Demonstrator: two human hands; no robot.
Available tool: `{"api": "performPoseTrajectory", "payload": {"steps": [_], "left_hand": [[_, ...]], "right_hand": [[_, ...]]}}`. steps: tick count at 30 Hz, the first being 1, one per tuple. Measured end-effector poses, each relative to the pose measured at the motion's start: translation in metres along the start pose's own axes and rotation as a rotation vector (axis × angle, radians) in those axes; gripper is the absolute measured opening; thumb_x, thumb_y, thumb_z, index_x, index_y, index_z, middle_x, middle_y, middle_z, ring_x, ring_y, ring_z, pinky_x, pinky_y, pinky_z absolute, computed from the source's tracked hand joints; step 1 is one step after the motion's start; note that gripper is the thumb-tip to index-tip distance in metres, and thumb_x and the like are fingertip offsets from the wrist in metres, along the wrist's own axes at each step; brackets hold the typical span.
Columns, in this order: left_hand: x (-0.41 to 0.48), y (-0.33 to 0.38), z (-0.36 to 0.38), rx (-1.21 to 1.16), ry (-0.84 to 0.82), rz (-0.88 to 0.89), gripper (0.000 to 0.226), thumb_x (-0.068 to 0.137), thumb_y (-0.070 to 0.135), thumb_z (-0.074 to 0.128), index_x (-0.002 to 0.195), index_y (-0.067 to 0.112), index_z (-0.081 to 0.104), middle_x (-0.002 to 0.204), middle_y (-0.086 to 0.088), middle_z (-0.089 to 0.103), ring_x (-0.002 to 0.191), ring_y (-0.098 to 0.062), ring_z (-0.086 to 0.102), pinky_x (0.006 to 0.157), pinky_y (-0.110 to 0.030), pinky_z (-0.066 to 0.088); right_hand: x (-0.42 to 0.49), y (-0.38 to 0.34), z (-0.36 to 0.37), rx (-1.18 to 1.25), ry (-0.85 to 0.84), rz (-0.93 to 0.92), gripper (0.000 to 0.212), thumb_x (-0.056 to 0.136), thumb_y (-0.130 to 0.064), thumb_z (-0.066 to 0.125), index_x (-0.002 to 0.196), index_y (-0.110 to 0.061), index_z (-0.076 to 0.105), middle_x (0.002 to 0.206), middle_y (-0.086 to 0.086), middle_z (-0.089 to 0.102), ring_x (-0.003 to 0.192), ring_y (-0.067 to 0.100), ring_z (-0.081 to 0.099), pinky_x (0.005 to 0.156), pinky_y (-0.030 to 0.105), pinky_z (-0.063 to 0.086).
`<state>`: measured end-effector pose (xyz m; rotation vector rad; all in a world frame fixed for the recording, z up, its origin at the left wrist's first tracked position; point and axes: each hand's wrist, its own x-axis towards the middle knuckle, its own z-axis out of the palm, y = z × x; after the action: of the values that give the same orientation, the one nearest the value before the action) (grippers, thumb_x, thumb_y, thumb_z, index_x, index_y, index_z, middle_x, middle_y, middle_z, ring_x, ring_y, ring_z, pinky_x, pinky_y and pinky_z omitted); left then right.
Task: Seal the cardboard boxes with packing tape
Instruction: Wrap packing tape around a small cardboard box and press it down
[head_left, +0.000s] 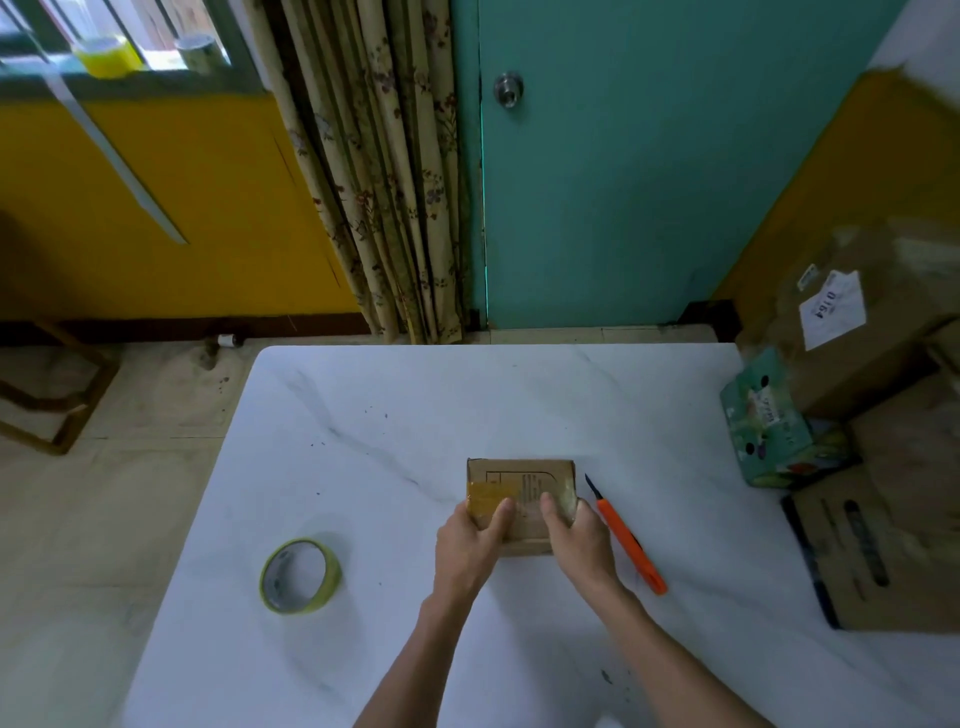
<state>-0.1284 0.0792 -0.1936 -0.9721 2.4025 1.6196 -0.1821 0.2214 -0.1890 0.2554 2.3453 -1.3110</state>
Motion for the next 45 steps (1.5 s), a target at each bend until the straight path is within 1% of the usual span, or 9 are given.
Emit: {"api": "performPoseTrajectory", "payload": {"steps": [5,7,11,14,21,25,32,38,45], "left_hand": [[-0.004,0.008,-0.008,0.084,0.021,-0.016,0.041,0.102,0.053,0.046,0.088,0.020,0.067,0.080,0.010,0.066,0.074,-0.006,0.062,0.054,-0.010,0.039],[-0.005,0.008,-0.009,0.052,-0.006,-0.049,0.045,0.102,0.055,0.044,0.091,0.018,0.069,0.084,0.007,0.069,0.077,-0.007,0.063,0.058,-0.011,0.044],[-0.005,0.011,-0.009,-0.127,-0.007,-0.107,0.068,0.085,0.080,0.046,0.088,0.019,0.075,0.084,0.001,0.076,0.083,-0.019,0.071,0.080,-0.044,0.060],[-0.011,0.038,-0.010,-0.284,0.010,-0.054,0.059,0.086,0.075,0.055,0.085,0.021,0.077,0.079,0.003,0.077,0.084,-0.021,0.071,0.079,-0.048,0.057],[-0.020,0.096,-0.007,-0.455,-0.072,0.172,0.048,0.094,0.073,0.039,0.116,0.037,0.063,0.118,0.004,0.065,0.115,-0.017,0.059,0.103,-0.041,0.048],[-0.028,0.113,-0.012,-0.466,-0.062,0.254,0.042,0.096,0.067,0.042,0.119,0.038,0.062,0.114,0.010,0.068,0.115,-0.018,0.061,0.099,-0.041,0.050],[-0.039,0.184,0.000,-0.383,-0.143,0.451,0.081,0.066,0.100,0.035,0.123,0.048,0.060,0.118,0.015,0.067,0.109,-0.012,0.063,0.089,-0.033,0.051],[-0.056,0.199,0.062,-0.334,-0.331,0.448,0.063,0.079,0.084,0.042,0.123,0.044,0.063,0.114,0.013,0.071,0.104,-0.010,0.067,0.089,-0.037,0.055],[-0.049,0.185,0.152,-0.161,-0.566,0.370,0.031,0.104,0.046,0.050,0.125,0.028,0.065,0.117,0.005,0.073,0.107,-0.014,0.068,0.093,-0.034,0.055]], "right_hand": [[0.004,0.003,0.001,-0.088,0.040,-0.005,0.044,0.103,-0.044,0.037,0.085,-0.011,0.061,0.074,0.002,0.062,0.072,0.018,0.061,0.064,0.035,0.051],[0.001,-0.003,-0.004,-0.039,0.036,-0.006,0.042,0.104,-0.041,0.038,0.076,-0.016,0.057,0.068,-0.003,0.058,0.064,0.010,0.056,0.056,0.025,0.047],[-0.015,-0.018,-0.024,0.108,0.067,-0.156,0.030,0.102,-0.030,0.051,0.076,-0.018,0.059,0.061,-0.009,0.055,0.056,0.000,0.051,0.051,0.014,0.037],[-0.021,-0.031,-0.042,0.245,0.156,-0.239,0.006,0.094,-0.027,0.066,0.097,-0.023,0.070,0.086,-0.011,0.071,0.079,-0.002,0.065,0.065,0.011,0.047],[-0.026,-0.060,-0.075,0.411,0.069,-0.312,0.046,0.084,-0.059,0.058,0.128,-0.047,0.056,0.120,-0.021,0.065,0.108,0.002,0.063,0.087,0.025,0.057],[-0.038,-0.079,-0.086,0.404,0.115,-0.429,0.049,0.081,-0.060,0.063,0.128,-0.051,0.051,0.122,-0.024,0.062,0.111,0.001,0.062,0.087,0.025,0.057],[-0.060,-0.097,-0.153,0.408,0.306,-0.569,0.075,0.069,-0.062,0.074,0.138,-0.049,0.044,0.127,-0.031,0.046,0.126,0.001,0.046,0.095,0.021,0.051],[-0.075,-0.052,-0.195,0.529,0.446,-0.492,0.064,0.076,-0.058,0.075,0.134,-0.046,0.050,0.132,-0.015,0.058,0.120,0.006,0.057,0.091,0.029,0.056],[-0.080,0.042,-0.206,0.584,0.650,-0.126,0.060,0.075,-0.063,0.073,0.128,-0.044,0.053,0.125,-0.018,0.061,0.111,-0.001,0.059,0.092,0.036,0.056]]}}
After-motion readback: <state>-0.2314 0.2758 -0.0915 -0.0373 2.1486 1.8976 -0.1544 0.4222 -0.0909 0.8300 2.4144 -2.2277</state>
